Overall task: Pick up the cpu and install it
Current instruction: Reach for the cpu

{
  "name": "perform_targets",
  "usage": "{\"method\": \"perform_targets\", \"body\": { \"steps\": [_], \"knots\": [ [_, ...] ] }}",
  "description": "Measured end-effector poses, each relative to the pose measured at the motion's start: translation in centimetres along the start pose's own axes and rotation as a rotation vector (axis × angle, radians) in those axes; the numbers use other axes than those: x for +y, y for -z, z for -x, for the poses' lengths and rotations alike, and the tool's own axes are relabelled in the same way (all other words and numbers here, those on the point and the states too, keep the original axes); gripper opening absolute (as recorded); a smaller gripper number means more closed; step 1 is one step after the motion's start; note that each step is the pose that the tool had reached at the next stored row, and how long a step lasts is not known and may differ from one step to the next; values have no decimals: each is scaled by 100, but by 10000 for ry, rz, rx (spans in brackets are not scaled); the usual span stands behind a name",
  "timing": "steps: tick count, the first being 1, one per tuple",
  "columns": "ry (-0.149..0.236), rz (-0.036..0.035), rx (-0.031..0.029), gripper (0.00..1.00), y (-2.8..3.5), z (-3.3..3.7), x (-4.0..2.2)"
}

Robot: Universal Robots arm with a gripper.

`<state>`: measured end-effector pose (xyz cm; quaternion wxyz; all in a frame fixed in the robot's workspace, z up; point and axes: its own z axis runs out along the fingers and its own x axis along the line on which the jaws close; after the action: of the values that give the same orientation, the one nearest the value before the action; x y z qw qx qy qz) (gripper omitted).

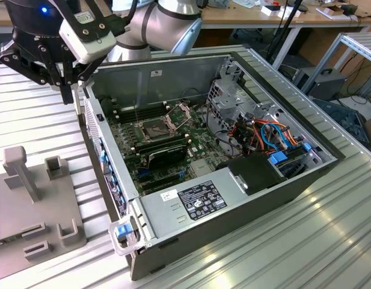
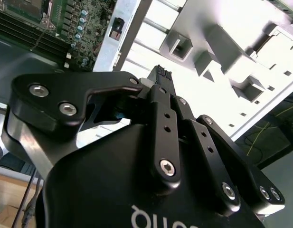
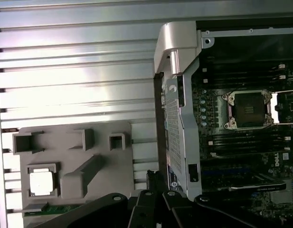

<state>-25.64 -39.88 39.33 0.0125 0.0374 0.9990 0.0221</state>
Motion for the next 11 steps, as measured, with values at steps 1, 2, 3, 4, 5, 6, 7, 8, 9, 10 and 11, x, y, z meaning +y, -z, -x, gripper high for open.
{"method": "perform_targets", "body": {
  "steps": [1,2,3,4,5,6,7,8,9,10,11],
  "knots": [
    [0,0,0,11,1,-17,-2],
    [0,1,0,11,1,-36,-3],
    [1,1,0,11,1,-51,-4],
    [1,0,0,11,2,-65,-5],
    [1,0,0,11,2,-88,-7],
    [1,1,0,11,3,-107,-8],
    [1,0,0,11,3,-126,-10],
    [1,0,0,11,4,-157,-12],
    [0,0,0,11,5,-178,-13],
    [1,1,0,11,5,-189,-14],
    [0,0,0,11,5,-204,-15]
  ]
}}
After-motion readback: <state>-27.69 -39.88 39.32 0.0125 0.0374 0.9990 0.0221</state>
